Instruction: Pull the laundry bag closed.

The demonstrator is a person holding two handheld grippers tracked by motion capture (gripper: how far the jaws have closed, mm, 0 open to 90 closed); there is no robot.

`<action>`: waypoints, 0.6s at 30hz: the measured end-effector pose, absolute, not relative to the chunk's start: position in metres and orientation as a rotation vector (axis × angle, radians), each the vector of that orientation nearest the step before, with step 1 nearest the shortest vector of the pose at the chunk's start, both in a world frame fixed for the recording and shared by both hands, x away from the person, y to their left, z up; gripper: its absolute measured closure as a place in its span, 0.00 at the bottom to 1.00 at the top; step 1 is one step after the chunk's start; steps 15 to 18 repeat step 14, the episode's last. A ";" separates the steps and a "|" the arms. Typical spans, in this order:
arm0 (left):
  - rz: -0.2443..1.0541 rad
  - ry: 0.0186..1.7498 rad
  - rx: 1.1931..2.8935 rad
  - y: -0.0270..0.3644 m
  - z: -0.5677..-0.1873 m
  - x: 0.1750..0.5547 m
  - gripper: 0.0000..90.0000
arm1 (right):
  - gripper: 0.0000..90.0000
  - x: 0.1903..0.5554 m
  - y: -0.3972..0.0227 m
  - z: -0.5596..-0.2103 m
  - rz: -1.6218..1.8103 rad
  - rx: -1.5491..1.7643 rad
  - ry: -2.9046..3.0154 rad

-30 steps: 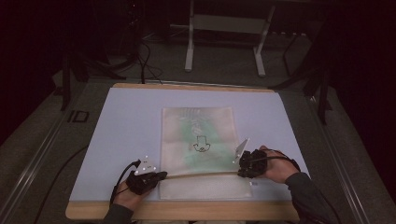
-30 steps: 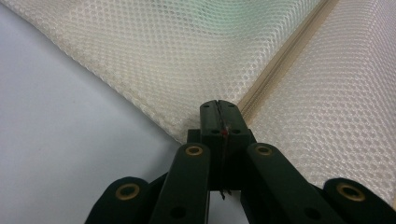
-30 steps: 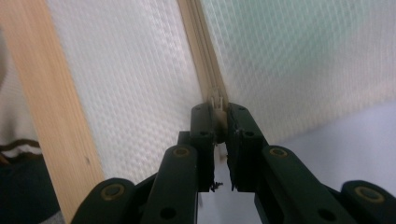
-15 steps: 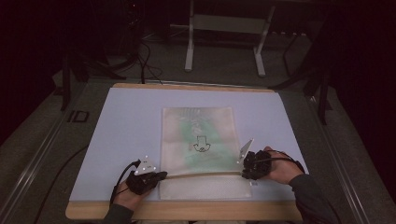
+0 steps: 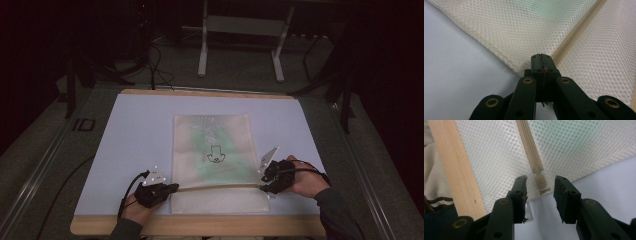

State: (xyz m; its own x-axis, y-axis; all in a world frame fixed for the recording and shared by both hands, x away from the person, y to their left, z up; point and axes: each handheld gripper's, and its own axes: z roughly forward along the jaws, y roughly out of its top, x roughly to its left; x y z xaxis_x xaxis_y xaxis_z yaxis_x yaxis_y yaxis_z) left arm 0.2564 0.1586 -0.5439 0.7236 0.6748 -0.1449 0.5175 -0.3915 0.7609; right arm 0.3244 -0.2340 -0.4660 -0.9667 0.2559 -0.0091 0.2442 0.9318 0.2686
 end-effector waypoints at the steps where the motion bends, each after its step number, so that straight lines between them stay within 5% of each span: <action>1: 0.237 0.901 2.078 0.159 -0.544 0.256 0.99 | 0.69 0.324 -0.234 -0.465 0.419 0.394 3.042; 18: 0.217 0.905 2.070 0.160 -0.544 0.257 0.99 | 0.66 0.317 -0.243 -0.463 0.442 0.412 3.025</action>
